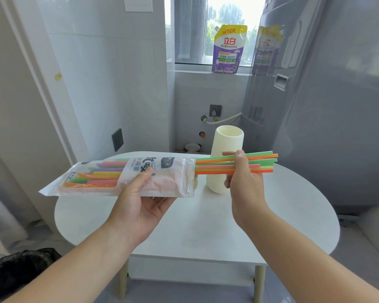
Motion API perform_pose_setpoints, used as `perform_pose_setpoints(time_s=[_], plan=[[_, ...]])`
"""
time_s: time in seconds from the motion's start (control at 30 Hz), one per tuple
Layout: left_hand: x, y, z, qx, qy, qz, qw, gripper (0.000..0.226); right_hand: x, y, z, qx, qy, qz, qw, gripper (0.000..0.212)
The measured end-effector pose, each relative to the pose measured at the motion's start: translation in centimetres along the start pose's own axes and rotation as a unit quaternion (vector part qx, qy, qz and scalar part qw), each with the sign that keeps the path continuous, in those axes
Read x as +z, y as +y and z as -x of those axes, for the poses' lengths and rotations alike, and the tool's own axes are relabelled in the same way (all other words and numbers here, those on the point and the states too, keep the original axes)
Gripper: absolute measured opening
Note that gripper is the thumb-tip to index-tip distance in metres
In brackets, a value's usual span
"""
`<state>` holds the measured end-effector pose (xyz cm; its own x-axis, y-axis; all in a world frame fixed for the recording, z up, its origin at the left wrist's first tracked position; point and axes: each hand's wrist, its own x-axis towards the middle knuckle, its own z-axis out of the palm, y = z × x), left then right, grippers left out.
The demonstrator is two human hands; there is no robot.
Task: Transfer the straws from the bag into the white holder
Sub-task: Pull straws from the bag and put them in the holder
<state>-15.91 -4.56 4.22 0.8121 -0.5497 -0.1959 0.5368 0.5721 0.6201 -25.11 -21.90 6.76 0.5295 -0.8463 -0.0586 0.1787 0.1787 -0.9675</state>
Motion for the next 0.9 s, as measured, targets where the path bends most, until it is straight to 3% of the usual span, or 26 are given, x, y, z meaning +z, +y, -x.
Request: perform_pose_setpoints(time_s=[0.57,0.9], plan=[[-0.2,1.1,-0.9,0.026,0.034,0.032,0.999,0.035,-2.7,-6.1,-2.1,-0.103,-0.051,-0.003,0.993,0.023],[-0.9,1.7,-1.7,0.050,0.067,0.039,0.996,0.038,-5.2,-8.9,-3.3,-0.118,-0.008,0.009,0.993,0.024]])
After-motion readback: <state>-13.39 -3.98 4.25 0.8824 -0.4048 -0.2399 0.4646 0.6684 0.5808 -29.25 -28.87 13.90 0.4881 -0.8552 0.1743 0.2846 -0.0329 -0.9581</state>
